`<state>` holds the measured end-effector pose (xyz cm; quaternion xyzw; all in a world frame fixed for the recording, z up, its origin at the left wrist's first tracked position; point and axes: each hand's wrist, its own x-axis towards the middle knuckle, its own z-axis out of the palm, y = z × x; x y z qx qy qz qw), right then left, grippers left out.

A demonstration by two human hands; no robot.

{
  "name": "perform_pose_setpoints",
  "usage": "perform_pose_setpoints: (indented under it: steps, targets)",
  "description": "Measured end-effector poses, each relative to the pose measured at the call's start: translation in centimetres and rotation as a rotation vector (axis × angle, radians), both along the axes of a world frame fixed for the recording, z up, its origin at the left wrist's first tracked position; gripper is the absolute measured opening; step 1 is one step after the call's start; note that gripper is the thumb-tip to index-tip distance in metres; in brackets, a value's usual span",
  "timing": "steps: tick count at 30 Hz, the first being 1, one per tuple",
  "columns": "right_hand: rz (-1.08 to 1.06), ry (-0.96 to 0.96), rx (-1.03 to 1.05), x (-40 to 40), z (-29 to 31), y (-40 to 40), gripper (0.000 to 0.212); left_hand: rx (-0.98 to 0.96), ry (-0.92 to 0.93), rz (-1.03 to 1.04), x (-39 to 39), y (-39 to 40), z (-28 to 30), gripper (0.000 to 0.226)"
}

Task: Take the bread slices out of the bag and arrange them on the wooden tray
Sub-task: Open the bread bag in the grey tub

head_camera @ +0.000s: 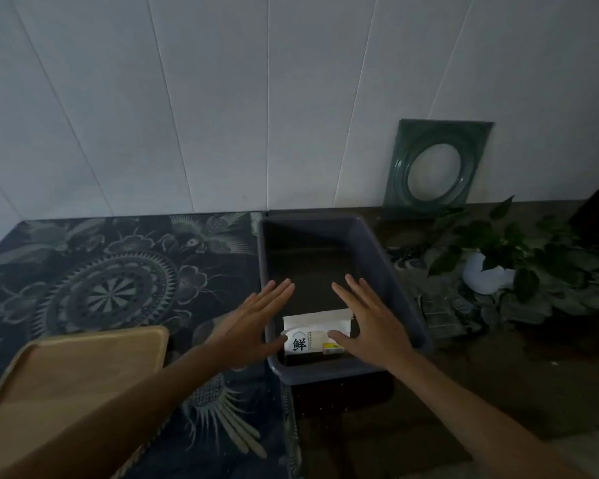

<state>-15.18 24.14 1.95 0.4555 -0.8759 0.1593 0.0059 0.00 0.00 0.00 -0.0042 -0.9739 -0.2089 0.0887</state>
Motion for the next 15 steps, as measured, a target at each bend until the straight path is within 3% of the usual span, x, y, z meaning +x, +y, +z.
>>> perform_pose_setpoints:
  steps: [4,15]
  targets:
    - [-0.020,-0.060,0.019,-0.6,-1.5,-0.2,0.087,0.054,-0.068,-0.031,-0.9,-0.8,-1.8,0.090]
    - [-0.010,-0.072,-0.085,-1.6,-3.4,-0.3,0.065,0.184,-0.017,0.012,-2.5,-0.4,-2.7,0.075]
